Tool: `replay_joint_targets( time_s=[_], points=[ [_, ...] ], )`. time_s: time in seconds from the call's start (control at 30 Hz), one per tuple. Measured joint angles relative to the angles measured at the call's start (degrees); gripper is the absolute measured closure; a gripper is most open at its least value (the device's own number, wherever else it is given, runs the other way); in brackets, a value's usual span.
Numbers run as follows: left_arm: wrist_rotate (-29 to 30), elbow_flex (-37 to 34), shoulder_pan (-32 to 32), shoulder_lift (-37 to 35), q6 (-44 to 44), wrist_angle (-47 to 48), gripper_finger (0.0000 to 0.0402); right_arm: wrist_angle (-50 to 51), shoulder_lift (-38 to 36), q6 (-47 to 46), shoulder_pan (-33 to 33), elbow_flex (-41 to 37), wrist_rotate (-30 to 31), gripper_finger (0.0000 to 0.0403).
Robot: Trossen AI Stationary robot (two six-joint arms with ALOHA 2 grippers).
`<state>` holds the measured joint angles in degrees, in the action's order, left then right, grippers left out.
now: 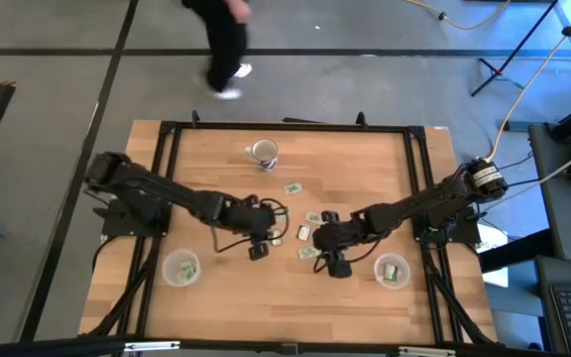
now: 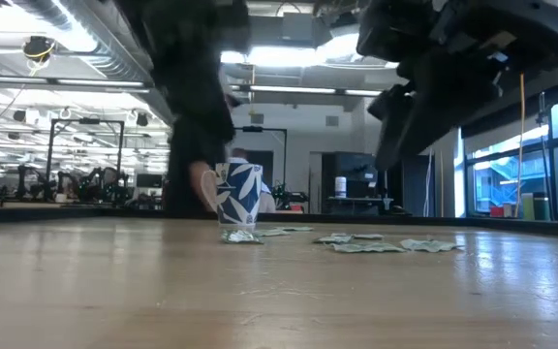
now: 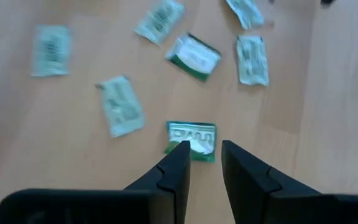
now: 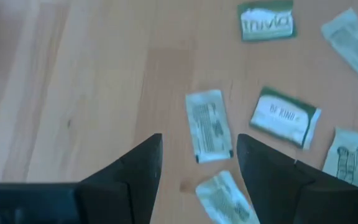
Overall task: Pick and place Stevia / Truvia into bins
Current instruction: Put the green stevia packet into the right transparent container
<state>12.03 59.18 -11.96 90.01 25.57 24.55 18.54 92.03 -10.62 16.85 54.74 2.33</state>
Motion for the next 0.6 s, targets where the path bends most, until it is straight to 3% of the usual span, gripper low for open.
replay_joint_targets(
  time_s=[0.1,0.6],
  points=[
    [-4.63,0.00,2.30,4.13,-0.84,-1.05,0.0315,2.24,0.00,-2.36,0.36,0.00,0.17,0.0194],
    [-10.88,0.02,7.83,16.01,-1.50,-7.72,0.0315,3.77,0.00,-4.15,0.60,0.00,0.17,0.0194]
  ],
)
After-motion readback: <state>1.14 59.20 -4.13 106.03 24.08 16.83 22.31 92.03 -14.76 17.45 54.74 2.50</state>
